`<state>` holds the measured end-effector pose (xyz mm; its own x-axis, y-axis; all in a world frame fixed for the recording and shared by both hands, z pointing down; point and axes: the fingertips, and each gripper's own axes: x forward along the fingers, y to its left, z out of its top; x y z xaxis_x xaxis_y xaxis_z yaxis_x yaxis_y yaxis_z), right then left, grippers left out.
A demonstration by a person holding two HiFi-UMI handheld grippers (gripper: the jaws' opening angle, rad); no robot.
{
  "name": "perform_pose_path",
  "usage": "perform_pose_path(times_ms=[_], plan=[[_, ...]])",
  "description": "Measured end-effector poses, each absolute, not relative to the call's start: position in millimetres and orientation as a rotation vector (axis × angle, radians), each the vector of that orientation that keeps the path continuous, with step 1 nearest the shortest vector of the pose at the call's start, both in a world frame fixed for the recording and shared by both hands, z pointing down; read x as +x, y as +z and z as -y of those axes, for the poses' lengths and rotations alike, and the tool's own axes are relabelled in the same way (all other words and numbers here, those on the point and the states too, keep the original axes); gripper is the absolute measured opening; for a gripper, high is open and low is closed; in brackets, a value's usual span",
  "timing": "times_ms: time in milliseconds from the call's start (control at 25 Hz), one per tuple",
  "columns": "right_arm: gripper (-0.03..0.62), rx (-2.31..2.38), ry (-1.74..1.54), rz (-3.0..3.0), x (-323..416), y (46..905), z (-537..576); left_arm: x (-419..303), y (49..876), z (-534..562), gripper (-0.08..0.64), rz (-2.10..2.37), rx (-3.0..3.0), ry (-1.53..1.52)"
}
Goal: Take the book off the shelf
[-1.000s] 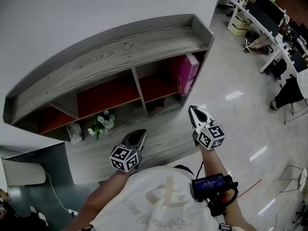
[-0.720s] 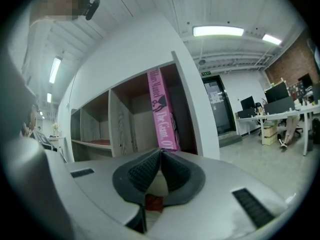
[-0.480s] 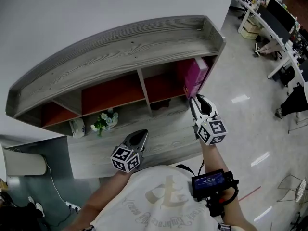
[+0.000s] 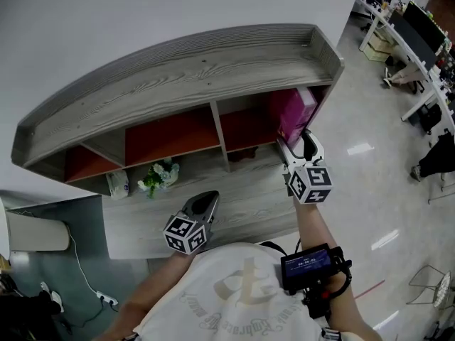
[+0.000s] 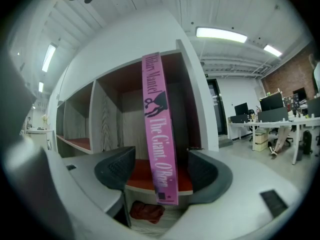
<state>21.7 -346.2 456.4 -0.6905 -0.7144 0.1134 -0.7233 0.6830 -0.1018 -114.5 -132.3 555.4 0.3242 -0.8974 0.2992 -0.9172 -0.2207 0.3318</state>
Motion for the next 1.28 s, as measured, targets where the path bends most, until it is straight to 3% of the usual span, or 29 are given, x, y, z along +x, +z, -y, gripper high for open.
perform_pose_path(times_ms=[560, 680, 800, 1040, 1280], plan=[[0.29, 1.25, 0.232, 2.719, -1.7, 468.3, 382.2, -138.0, 562.0, 127.7, 0.002, 1.688, 2.061, 0.043], [0.247, 1.253, 0.212, 2.713, -5.2, 468.7, 387.8, -140.4, 563.9, 129.3, 0.002, 1.698, 2.047, 0.043], [0.245, 1.255, 0.2, 2.713, -6.9, 467.3, 393.2, -142.6, 564.7, 131.2, 0.002, 1.707, 2.035, 0.041], [0.161, 1.247, 0.147, 2.721, -9.7, 463.8, 396.3, -143.3, 566.7, 134.0, 0.002, 1.712, 2.024, 0.041], [0.153, 1.23, 0.133, 2.705, -8.7, 464.0, 395.9, -143.0, 567.2, 133.3, 0.002, 1.711, 2.019, 0.049]])
